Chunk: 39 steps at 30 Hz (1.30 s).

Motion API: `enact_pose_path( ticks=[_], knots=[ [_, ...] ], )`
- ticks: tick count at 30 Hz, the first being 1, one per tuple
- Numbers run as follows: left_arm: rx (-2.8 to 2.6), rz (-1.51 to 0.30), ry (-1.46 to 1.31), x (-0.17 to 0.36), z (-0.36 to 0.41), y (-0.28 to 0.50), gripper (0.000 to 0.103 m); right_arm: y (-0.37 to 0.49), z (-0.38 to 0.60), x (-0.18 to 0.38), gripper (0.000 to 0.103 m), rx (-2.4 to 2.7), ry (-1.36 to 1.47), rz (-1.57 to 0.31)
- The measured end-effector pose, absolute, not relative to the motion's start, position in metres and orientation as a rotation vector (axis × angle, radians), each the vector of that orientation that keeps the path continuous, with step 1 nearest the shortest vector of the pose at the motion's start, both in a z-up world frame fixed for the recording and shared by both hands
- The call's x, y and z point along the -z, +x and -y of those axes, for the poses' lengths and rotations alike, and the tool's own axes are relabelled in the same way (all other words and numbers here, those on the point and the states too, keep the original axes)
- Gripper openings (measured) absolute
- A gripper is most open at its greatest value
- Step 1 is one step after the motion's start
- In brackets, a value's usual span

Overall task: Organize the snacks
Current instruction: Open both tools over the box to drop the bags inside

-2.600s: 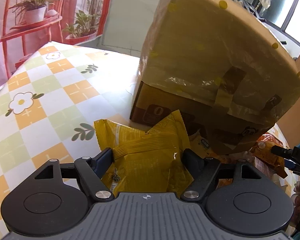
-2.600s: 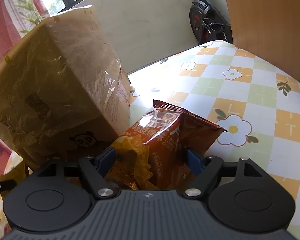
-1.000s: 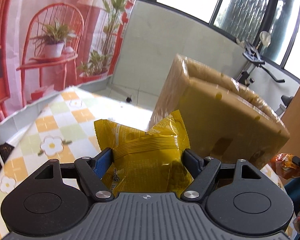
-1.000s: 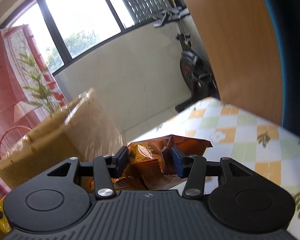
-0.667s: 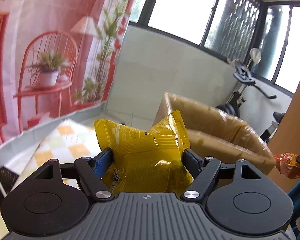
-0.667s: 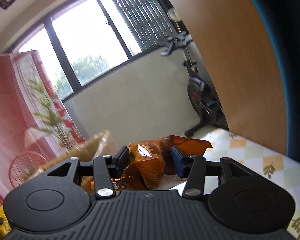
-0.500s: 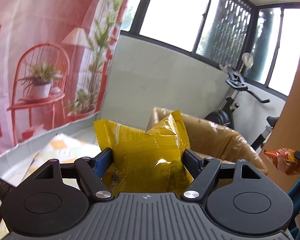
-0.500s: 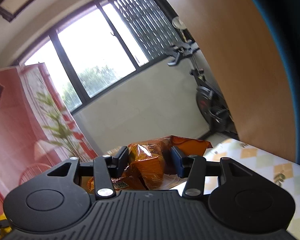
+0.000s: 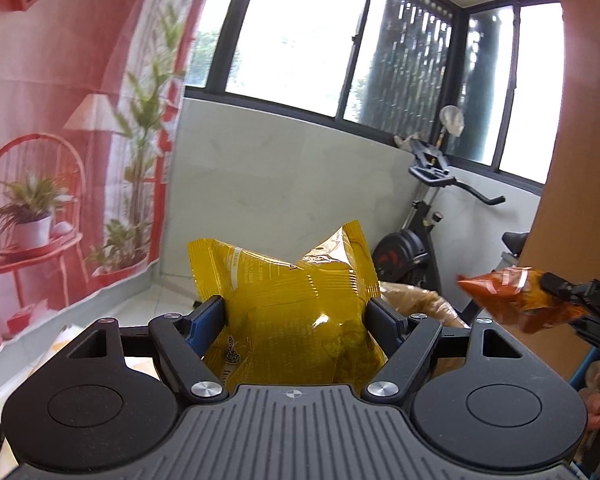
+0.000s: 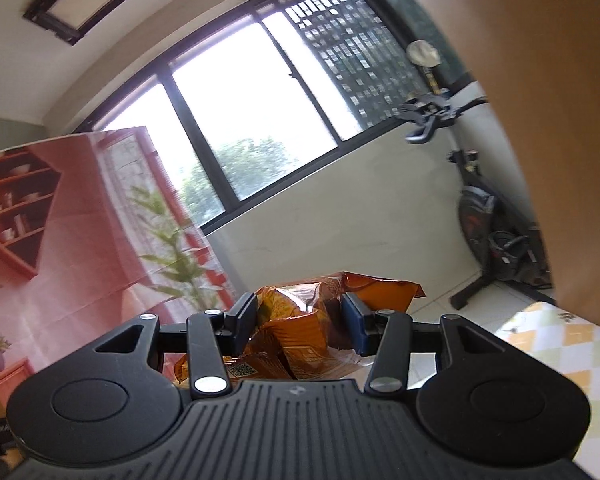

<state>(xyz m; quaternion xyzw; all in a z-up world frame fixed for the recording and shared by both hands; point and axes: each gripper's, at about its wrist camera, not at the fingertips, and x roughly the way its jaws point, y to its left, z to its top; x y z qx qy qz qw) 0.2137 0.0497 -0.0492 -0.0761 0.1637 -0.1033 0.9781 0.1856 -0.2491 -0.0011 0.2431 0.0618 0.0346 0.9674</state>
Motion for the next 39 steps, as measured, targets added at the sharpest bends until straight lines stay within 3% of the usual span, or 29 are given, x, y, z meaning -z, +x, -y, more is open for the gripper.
enact_pose_path(
  ticks=[18,24,39],
  knots=[
    [0.300,-0.429,-0.063,0.075,-0.017,0.277,0.083,0.254,0.195,0.043,0.050,-0.163,0.339,-0.313],
    [0.292,-0.466,-0.044,0.078,-0.015,0.282,0.085,0.259,0.180,0.049,0.066,-0.159,0.268,-0.390],
    [0.246,-0.503,-0.072,0.054,-0.057,0.247,0.085,0.215,0.194,0.033,0.067,-0.159,0.275,-0.388]
  ],
)
